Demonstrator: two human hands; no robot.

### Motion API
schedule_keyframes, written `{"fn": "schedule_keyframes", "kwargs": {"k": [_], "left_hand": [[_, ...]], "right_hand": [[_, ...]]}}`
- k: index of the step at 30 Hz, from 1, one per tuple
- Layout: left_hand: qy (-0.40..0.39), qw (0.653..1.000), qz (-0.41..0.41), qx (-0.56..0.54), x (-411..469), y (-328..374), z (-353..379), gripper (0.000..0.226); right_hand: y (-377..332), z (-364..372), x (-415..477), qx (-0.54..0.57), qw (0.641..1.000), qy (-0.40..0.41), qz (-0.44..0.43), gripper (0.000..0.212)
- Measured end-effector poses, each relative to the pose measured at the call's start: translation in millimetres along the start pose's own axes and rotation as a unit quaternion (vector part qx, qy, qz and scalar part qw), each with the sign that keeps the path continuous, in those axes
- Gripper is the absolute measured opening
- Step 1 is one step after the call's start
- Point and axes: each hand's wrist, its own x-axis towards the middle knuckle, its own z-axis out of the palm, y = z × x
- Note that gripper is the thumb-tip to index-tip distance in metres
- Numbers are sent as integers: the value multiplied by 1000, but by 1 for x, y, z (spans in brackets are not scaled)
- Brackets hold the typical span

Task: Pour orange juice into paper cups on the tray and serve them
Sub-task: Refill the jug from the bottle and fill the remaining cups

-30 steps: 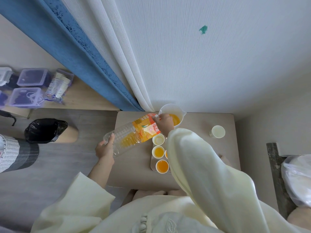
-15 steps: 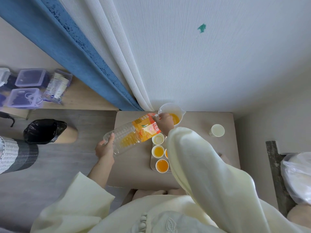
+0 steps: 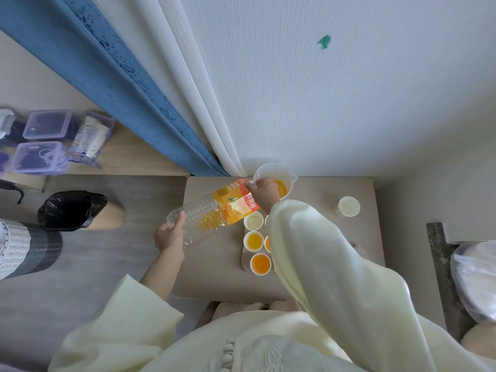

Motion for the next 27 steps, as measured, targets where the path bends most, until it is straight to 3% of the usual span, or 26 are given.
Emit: {"fn": "schedule_keyframes", "kwargs": {"k": [12,18,27], "left_hand": [[-19,1000,-4,11,2,0,1,66],[-40,998,-38,-9,3,-8,8,69],[-75,991,-108,-34,6,-23,26,51]], "right_hand": [[-8,-2,-2,48,999,22,3,47],[-18,-11,-4,55,998,39,-15,51],[-27,-22,-4,83,994,66,-35,55]]}}
